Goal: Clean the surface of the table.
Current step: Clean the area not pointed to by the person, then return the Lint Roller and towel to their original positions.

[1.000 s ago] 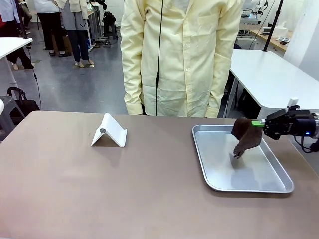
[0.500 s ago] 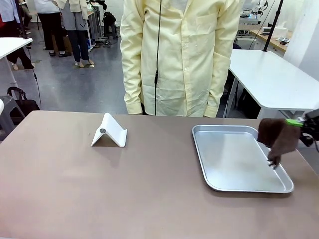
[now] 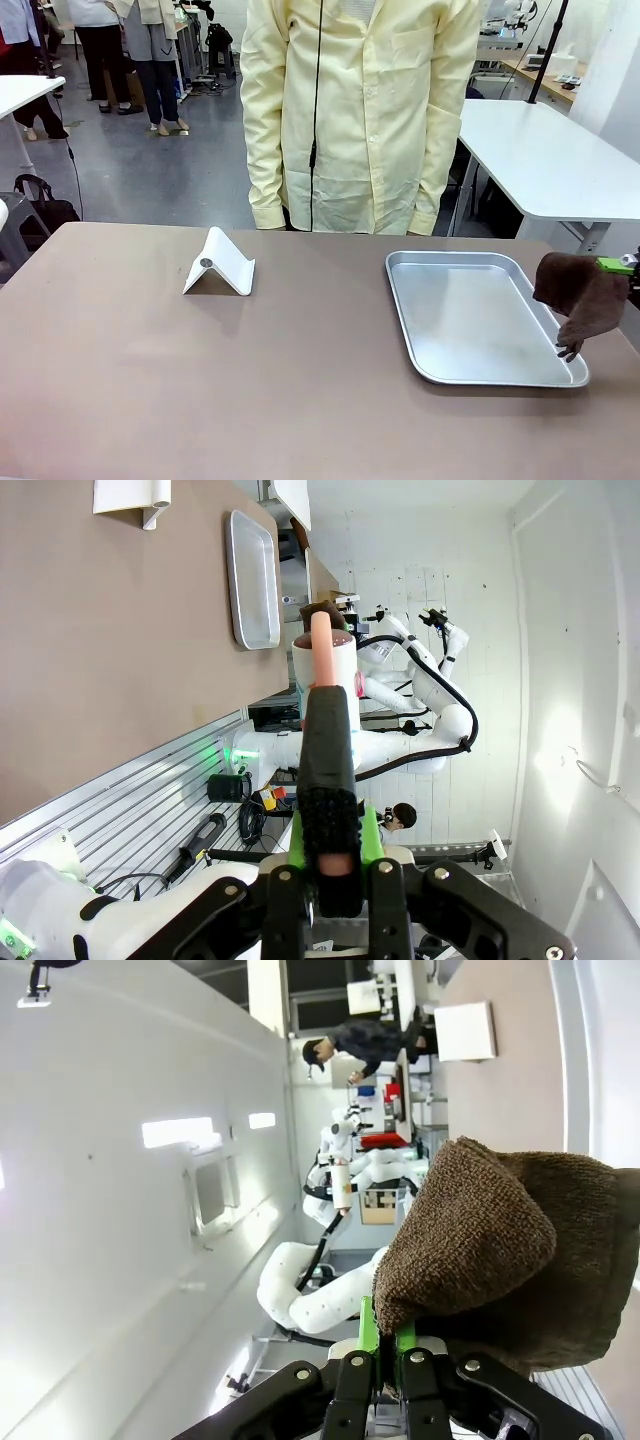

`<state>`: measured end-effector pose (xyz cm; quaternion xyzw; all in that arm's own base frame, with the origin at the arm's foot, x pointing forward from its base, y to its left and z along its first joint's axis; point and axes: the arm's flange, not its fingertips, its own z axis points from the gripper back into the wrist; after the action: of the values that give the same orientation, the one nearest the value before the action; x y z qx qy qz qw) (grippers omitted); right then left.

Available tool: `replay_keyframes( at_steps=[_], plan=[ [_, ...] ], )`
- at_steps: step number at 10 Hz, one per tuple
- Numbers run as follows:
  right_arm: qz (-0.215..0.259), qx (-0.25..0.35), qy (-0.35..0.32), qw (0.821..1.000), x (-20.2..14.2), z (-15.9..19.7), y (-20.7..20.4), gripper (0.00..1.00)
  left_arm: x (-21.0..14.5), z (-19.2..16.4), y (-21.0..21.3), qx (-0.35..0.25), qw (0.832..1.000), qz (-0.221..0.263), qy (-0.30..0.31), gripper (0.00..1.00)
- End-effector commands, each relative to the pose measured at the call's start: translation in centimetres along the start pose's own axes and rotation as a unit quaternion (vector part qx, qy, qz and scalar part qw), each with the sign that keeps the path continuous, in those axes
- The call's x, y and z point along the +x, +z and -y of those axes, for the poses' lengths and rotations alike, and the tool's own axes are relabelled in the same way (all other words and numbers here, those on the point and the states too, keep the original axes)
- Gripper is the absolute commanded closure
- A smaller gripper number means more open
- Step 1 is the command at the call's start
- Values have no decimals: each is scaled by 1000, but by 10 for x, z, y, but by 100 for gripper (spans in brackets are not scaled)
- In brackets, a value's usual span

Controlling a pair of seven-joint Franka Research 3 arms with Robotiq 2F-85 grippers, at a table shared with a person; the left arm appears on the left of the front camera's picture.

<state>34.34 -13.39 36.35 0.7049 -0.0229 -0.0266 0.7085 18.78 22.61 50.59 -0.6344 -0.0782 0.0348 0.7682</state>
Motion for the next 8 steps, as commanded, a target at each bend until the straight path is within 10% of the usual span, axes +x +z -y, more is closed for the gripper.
replay_keyframes(
  at_steps=[1, 8],
  plan=[
    [0, 8, -5, 1000, 9, -4, -1, 93, -1, 4, 0, -3, 1000, -1, 5, 78],
    [0, 8, -5, 1000, 9, -4, -1, 93, -1, 4, 0, -3, 1000, -1, 5, 78]
  ],
)
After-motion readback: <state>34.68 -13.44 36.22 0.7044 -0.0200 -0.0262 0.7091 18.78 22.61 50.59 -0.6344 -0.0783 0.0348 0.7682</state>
